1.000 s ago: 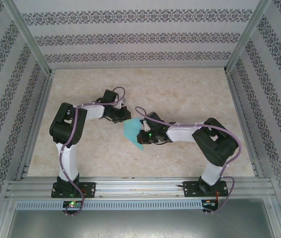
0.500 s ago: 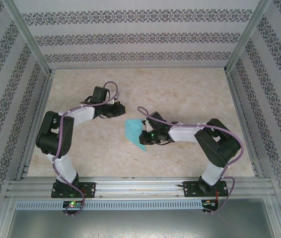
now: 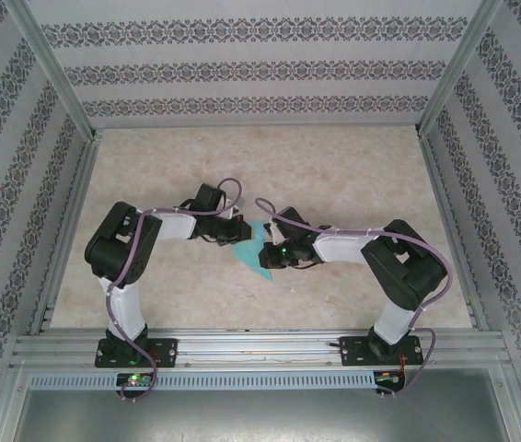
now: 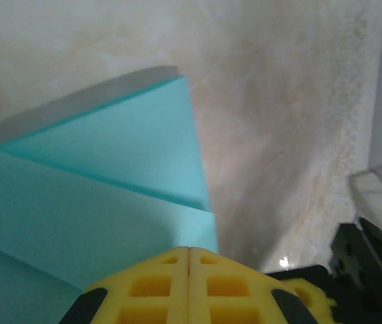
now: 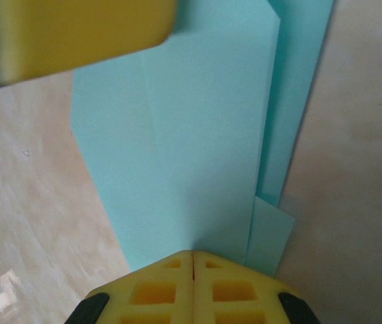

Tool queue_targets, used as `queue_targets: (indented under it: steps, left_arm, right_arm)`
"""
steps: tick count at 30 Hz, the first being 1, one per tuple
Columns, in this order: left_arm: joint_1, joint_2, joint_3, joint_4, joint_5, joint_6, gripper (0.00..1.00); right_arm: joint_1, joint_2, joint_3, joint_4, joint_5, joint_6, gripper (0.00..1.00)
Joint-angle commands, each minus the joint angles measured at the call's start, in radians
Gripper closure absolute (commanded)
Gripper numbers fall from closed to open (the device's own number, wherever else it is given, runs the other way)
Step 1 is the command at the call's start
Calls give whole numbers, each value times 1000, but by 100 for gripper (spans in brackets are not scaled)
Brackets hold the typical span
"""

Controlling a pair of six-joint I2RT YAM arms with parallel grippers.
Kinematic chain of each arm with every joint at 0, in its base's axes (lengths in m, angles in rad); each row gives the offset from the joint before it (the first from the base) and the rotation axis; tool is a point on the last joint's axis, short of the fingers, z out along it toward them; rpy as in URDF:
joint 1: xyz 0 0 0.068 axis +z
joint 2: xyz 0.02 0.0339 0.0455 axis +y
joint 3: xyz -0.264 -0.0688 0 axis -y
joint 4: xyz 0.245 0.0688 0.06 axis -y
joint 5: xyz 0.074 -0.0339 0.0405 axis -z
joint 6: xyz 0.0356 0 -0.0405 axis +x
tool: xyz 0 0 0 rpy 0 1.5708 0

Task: Fold a paper plane with a square sheet of paper (fold left side to right side)
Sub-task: Fourth fold the wing at the center of the table.

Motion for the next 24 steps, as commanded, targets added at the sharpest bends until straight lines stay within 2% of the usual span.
queue_targets:
  steps: [1, 8, 13, 24]
  left_arm:
    - [-3, 31, 9, 32, -26, -14, 100]
    - [-3, 65, -12, -19, -94, -26, 100]
    - [-3, 56, -22, -30, -102, -19, 100]
    - [-3, 48, -29, -37, -111, -16, 100]
  right_arm:
    - [-16, 21, -31, -134, 40, -11, 100]
    - [-11, -47, 24, -95, -66, 42, 100]
    - [-22, -74, 32, -4, -136, 81, 100]
    - [-22, 57, 89, 96, -78, 130, 100]
